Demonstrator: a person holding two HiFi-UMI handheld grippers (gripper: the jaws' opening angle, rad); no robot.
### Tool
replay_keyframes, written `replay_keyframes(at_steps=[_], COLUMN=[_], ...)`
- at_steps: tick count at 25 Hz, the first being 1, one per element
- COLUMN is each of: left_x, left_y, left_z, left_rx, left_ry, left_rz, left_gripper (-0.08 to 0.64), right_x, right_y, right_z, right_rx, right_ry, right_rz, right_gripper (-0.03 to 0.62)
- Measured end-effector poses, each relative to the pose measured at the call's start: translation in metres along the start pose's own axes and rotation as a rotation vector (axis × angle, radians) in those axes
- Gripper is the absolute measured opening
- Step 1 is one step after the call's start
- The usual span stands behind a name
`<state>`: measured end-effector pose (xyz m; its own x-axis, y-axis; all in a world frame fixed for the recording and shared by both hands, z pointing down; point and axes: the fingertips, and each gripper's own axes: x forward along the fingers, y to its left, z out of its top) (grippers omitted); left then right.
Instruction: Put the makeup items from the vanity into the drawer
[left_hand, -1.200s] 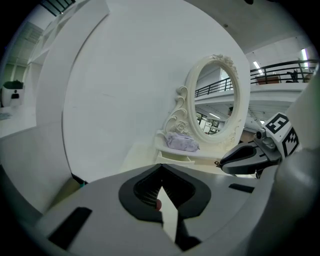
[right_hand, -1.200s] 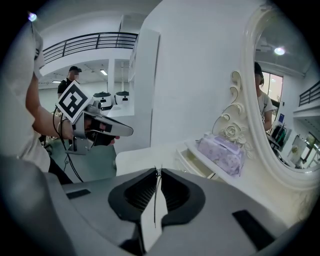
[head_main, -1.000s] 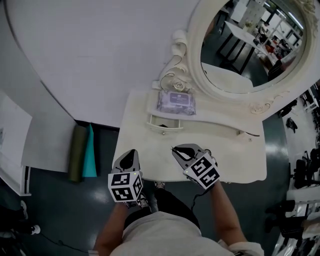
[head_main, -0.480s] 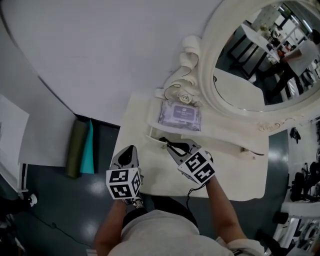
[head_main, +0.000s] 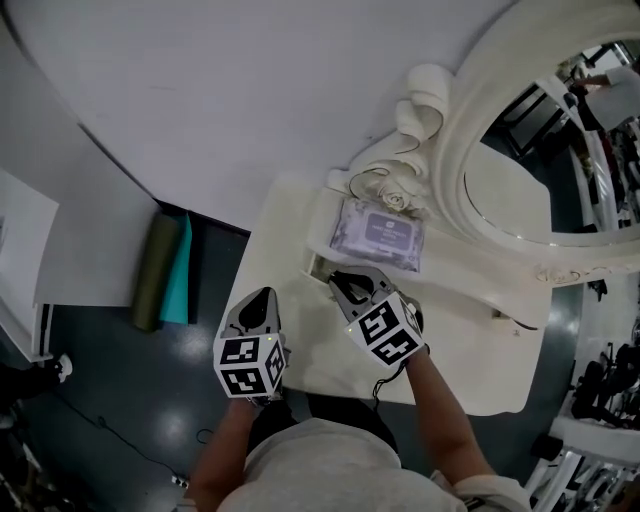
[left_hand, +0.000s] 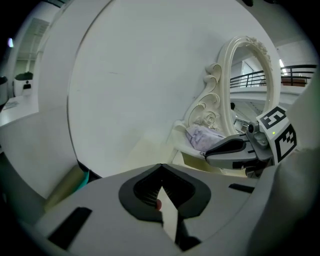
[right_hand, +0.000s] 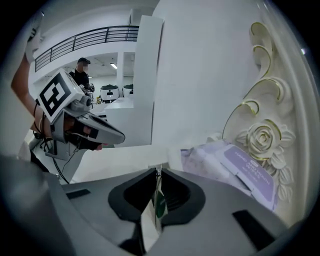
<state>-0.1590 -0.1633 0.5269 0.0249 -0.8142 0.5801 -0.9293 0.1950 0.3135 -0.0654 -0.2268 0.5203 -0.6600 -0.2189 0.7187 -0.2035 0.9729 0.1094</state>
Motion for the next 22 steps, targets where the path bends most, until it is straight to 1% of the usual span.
replay_keyframes(at_steps=[4,8,10,12,17,22], left_x=[0.001,0.000,-0.001,-0.002,-0.007,-0.012], left_y=[0.004,0.005,0.005,0.006,0.009,0.009], left_z=[-0.005,-0.005,-0.005,-0.006,-0.009,-0.008], left_rx=[-0.009,-0.013,-0.016,-0.017,-0.021,-0.016], left_ry=[0.008,0.004,0.003,0.003,0.002,-0.007], left_rz=[0.015,0.022,0.025,0.028,0.033,0.029], left_gripper=[0.005,0.005,0.005,0.005,0.005,0.005], right_x=[0.007,0.010,0.012,0.013,0.010,0.002], right_y=[-0.004,-0.004,-0.003,-0.001,0.001,0.002], right_z=[0.001,0.003,0.002,0.001,-0.001,0.000], right_rx=[-0.005,-0.051,-0.061,-0.046,0.009,0.044], right_ry=[-0.004,-0.002,0.000,-0.005,-0.023,-0.038], right_rz=[-0.019,-0.061,-0.070,-0.065,-0.056,-0.069], right_gripper=[0.044,0.046,0.086,0.101,0.101,0.101])
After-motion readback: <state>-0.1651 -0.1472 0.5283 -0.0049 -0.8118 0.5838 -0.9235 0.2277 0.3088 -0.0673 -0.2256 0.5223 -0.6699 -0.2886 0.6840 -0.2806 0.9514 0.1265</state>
